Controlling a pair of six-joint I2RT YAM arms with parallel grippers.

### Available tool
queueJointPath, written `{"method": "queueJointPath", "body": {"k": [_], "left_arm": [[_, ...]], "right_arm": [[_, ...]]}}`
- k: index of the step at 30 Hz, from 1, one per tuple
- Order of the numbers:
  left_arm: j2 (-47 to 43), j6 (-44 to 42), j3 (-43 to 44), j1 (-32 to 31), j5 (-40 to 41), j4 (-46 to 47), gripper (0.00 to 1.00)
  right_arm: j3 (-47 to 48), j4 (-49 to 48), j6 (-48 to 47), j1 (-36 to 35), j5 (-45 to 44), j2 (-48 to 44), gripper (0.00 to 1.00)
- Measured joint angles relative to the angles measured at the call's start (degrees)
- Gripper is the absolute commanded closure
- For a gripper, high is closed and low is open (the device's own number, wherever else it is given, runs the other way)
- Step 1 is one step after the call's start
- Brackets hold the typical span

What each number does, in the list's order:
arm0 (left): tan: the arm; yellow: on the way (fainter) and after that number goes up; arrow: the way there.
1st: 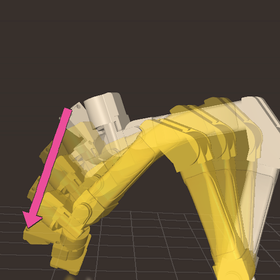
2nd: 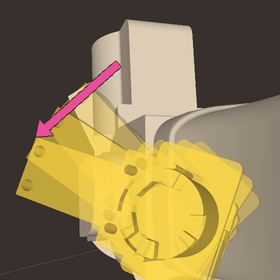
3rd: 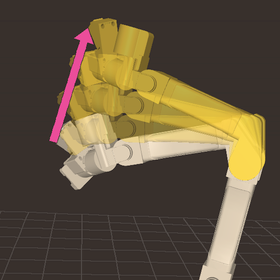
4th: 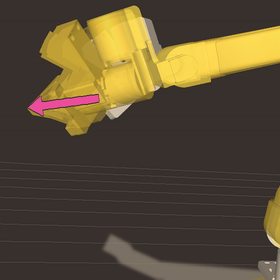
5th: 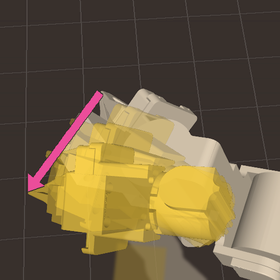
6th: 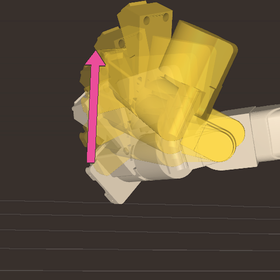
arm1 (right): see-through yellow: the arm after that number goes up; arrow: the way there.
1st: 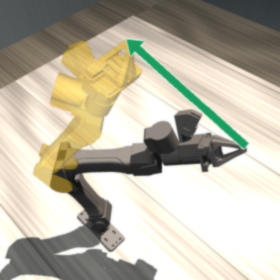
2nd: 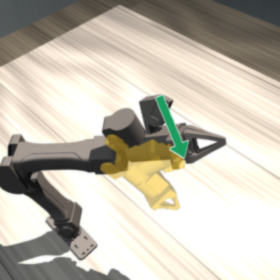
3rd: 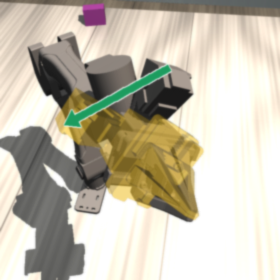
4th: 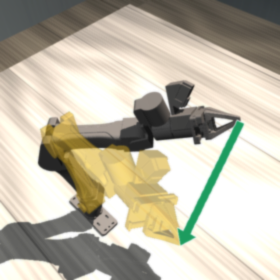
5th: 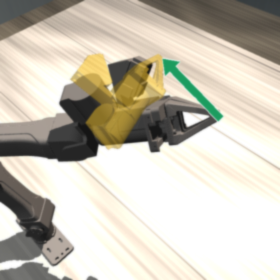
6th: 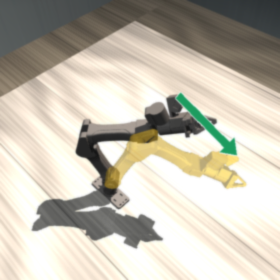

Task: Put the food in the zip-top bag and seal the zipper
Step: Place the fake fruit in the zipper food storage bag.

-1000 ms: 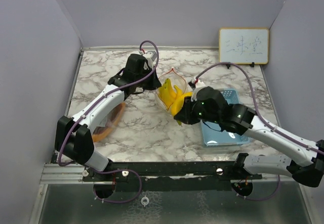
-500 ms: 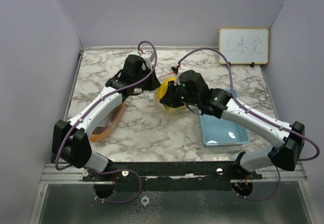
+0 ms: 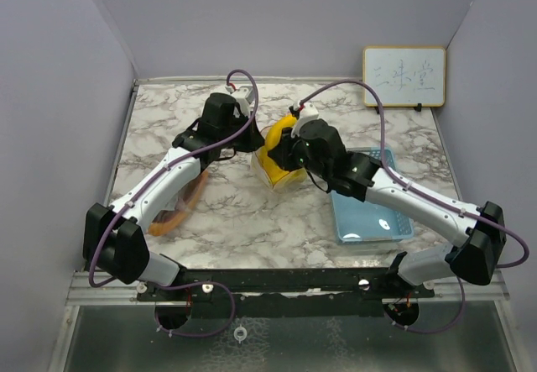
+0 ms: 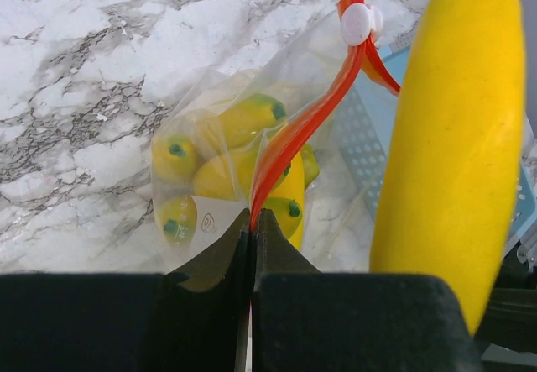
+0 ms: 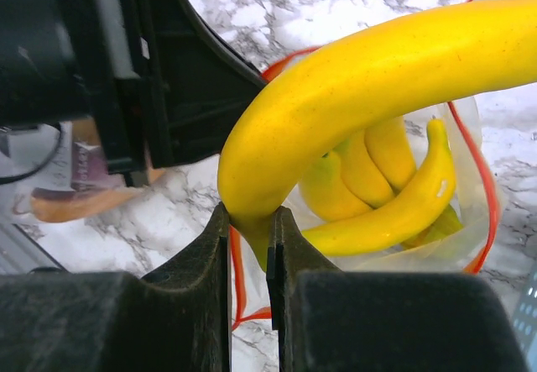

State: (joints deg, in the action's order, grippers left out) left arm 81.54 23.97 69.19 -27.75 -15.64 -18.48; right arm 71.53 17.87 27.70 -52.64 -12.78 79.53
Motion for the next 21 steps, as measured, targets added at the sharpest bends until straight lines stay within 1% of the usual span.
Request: {"method": "queueJointPath", "body": {"k": [4,5,6,12,13,14,16,19,21], "left_arm": [[0.0,0.2,0.0,0.0,0.0,0.0,1.00],[0.0,0.2,0.0,0.0,0.0,0.0,1.00],[0.0,0.2,0.0,0.0,0.0,0.0,1.00],[0.0,0.2,0.0,0.0,0.0,0.0,1.00],[0.0,0.1,0.0,0.0,0.0,0.0,1.00],[0.0,0.1,0.0,0.0,0.0,0.0,1.00],[0.0,0.1,0.0,0.0,0.0,0.0,1.00],[0.0,0.1,0.0,0.0,0.0,0.0,1.00],[0.0,0.1,0.0,0.0,0.0,0.0,1.00]], "right_arm": [[-3.6,-1.2,-0.2,0.0,-0.8,-0.2,0.97],[-4.5,-1.2,-0.2,0.0,-0.8,-0.2,0.96],[-5.4,-1.2,-0.1,0.0,-0.8,-0.3,0.91],[-7.1,-1.0,0.1,0.0,-0.7,-0.7,0.37],[-7.1,-0.9,-0.2,0.0,-0.7,-1.0,0.33],[-7.0,-0.6,-0.3,0.0,-0.7,-1.2,0.30],[-5.6,1.0,-0.8,0.0,-0.9,-1.5,0.30],[-1.5,3.2,-1.0,0.0,-2.0,-1.5,0.33],[2.7,5.2,-0.6,0.0,-4.7,-1.4,0.34]]}}
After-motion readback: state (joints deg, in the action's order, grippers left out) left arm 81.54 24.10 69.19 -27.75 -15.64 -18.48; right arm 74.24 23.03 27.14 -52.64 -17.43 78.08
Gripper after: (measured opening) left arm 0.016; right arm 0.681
